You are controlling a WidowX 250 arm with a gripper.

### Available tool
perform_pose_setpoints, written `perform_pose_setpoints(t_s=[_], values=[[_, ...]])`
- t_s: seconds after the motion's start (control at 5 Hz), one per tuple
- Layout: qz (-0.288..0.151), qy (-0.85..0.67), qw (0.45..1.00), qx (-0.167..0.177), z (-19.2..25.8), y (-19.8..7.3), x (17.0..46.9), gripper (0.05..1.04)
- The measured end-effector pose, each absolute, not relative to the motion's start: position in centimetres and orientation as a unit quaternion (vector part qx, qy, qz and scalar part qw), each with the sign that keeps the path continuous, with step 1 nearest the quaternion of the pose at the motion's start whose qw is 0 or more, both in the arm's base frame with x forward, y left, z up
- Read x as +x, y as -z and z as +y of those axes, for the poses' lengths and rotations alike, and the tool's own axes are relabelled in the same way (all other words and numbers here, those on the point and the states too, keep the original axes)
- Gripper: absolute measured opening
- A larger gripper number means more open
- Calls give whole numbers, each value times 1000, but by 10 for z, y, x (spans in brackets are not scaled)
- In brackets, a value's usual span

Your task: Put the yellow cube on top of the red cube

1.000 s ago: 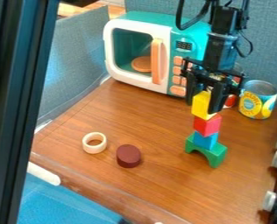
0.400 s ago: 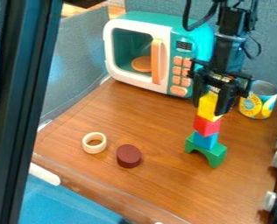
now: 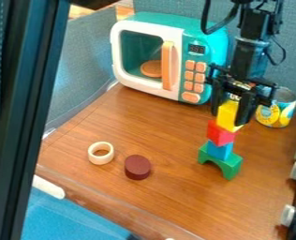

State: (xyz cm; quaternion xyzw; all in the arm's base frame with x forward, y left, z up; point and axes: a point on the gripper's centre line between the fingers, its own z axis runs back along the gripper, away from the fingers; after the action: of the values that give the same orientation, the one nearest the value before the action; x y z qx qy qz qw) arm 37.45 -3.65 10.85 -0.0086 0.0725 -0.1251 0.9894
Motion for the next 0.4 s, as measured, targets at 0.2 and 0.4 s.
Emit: perform_pose_setpoints(t_s=[0.2,0.4], values=[[75,123,989,-17,-31,-109,374,934],[71,108,991,-38,-21,-111,375,1005]])
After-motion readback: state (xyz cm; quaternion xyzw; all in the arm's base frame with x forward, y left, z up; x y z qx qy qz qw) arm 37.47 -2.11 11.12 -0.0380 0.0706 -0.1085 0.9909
